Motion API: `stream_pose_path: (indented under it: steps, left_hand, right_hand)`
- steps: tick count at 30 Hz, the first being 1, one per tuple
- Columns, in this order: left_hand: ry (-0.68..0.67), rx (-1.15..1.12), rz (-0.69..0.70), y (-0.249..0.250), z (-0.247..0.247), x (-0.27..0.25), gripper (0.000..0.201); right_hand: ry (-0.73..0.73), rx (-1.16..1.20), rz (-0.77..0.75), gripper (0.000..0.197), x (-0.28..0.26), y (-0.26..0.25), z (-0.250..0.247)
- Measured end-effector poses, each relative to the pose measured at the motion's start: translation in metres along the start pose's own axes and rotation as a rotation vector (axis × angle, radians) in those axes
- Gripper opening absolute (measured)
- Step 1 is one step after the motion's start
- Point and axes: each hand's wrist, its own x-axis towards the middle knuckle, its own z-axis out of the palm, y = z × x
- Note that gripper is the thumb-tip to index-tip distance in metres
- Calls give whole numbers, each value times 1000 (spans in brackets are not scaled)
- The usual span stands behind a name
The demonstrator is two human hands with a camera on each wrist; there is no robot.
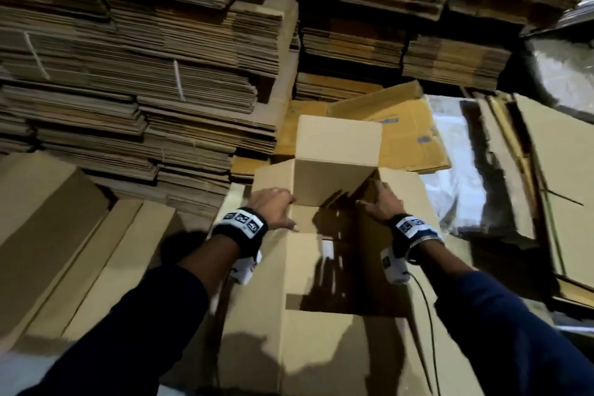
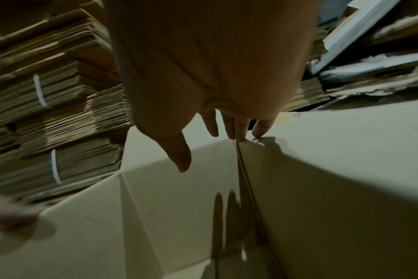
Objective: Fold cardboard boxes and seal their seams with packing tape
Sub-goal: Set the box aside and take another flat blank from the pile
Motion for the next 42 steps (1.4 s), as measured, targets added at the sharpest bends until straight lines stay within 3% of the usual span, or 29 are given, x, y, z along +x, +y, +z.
stream_pose_path:
  steps: [6,9,11,13,15,17,18,20,21,23,26,30,31,34,36,38,40,42]
  left_hand:
    - [-8,-28,-37,-4,6,5,81]
    - [-10,-32,-51,-4,3,4,83]
    - [-23,-51,-59,-3,1,2,84]
    - [-28,-71,-65,-3,-2,1,84]
    - [-36,-75,-52,-2,-1,0,84]
    - [-40,-80,-45,-2,0,1,85]
    - [-44,-84,-48,-2,1,1,85]
    - [-47,-97,-44,-2,3,2,85]
    - [-50,-103,-37,-2,4,1,86]
    - [-42,-115,-37,-2,4,1,89]
    - [-35,-125,-46,-5,7,0,89]
    - [50,-108,-44,-9,18,-10,86]
    - [79,-107,-40,-10,23,-14,84]
    - [100,-182,-27,-16,39,-41,84]
    - [183,-260,-29,-27,64,-60,94]
    - [243,-325,-115,-34,78,-76,93]
    - [182,-436,-255,-34,78,-92,88]
    - [118,-537,-282,-33,70,-107,94]
  right_hand:
    - [105,502,58,85,53,-24,-31]
    - [67,820,124,112,67,-38,-44]
    - [60,976,123,114,72,-44,-48]
    - [124,1036,157,112,78,-43,-49]
    - [159,1048,216,122,91,-31,-47]
    - [110,1041,260,130,89,-30,-50]
    - [88,1112,233,115,86,-31,-52]
    - [110,1254,174,64,75,-35,-56]
    - [144,1324,183,61,80,-28,-53]
    - [184,1397,199,75,72,-20,-47]
    - [177,1187,184,77,58,-10,-39]
    - [195,576,65,28,42,9,-27]
    - [174,393,20,27,41,13,-23]
    - [19,-185,-49,49,32,14,-7]
    - [19,-277,-20,60,25,9,4]
    - [38,-266,-10,59,16,2,8]
    - [6,-241,-11,57,7,-2,7]
    - [-14,-196,-8,65,-3,-1,3]
